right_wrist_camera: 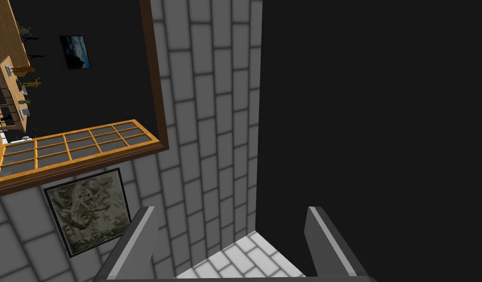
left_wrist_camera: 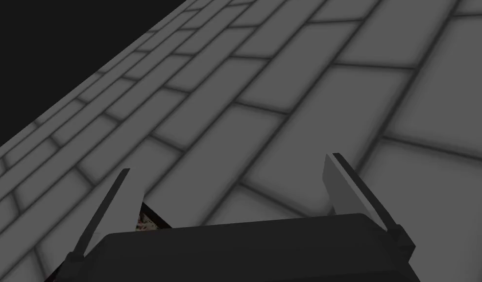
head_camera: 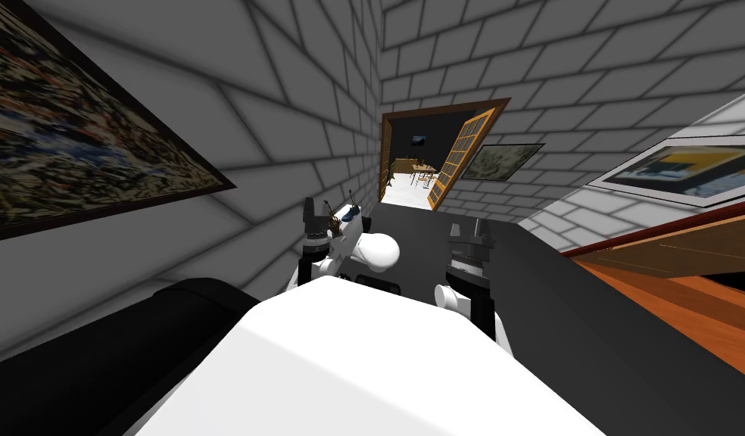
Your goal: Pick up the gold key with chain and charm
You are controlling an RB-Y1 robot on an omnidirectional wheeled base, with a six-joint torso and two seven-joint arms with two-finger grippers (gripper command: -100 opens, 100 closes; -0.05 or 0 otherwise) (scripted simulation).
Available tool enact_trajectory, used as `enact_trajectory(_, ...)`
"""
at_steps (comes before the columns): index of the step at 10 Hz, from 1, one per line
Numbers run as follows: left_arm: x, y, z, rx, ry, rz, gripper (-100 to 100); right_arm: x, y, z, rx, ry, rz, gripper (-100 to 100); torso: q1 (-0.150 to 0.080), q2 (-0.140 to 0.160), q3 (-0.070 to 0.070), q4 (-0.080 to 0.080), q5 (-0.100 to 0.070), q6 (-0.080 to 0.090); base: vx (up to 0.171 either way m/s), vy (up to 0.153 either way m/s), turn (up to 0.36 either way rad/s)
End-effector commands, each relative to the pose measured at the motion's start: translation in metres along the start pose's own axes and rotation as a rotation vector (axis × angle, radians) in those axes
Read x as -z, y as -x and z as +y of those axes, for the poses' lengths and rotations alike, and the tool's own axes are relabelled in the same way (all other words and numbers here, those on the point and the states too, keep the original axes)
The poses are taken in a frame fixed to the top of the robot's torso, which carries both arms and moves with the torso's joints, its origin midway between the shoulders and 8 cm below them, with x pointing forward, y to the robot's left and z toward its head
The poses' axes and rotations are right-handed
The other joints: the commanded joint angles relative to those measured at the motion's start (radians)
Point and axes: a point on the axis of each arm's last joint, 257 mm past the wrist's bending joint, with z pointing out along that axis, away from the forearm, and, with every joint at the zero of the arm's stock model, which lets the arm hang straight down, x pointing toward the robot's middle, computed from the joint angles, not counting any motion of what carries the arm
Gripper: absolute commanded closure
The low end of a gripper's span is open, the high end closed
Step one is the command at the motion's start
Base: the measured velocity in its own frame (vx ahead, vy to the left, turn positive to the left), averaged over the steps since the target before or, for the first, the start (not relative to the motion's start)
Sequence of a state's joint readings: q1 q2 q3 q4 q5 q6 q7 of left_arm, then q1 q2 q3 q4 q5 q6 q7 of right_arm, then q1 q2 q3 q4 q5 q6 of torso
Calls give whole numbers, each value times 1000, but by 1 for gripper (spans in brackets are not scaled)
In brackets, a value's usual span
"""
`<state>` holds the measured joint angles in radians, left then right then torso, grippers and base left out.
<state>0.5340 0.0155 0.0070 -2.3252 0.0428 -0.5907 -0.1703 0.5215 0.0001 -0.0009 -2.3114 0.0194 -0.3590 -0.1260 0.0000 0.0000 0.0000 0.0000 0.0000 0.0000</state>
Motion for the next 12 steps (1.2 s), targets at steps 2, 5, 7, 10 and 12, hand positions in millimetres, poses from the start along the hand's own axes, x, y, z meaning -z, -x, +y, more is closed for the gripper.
enact_trajectory(2, 7, -11, 15, -65, 33, 82, -100, 0, 0, 0, 0, 0, 0, 0, 1, 2, 1, 0, 0, 0, -45, 23, 2)
enact_trajectory(5, 21, -20, 40, -160, 91, 161, -100, 0, 0, 0, 0, 0, 0, 0, 3, 5, 3, 1, 1, 0, -68, 39, -4)
enact_trajectory(7, 33, -25, 62, -236, 141, 213, -100, 0, 0, 0, 0, 0, 0, 0, 4, 5, 3, 1, 1, 0, -80, 57, -9)
enact_trajectory(10, 57, -28, 96, -356, 221, 294, -100, 0, 0, 0, 0, 0, 0, 0, 3, 6, 3, 1, 1, 0, -80, 47, -16)
enact_trajectory(12, 74, -28, 118, -435, 274, 349, -100, 0, 0, 0, 0, 0, 0, 0, 4, 5, 3, 1, 1, 0, -72, 49, -24)
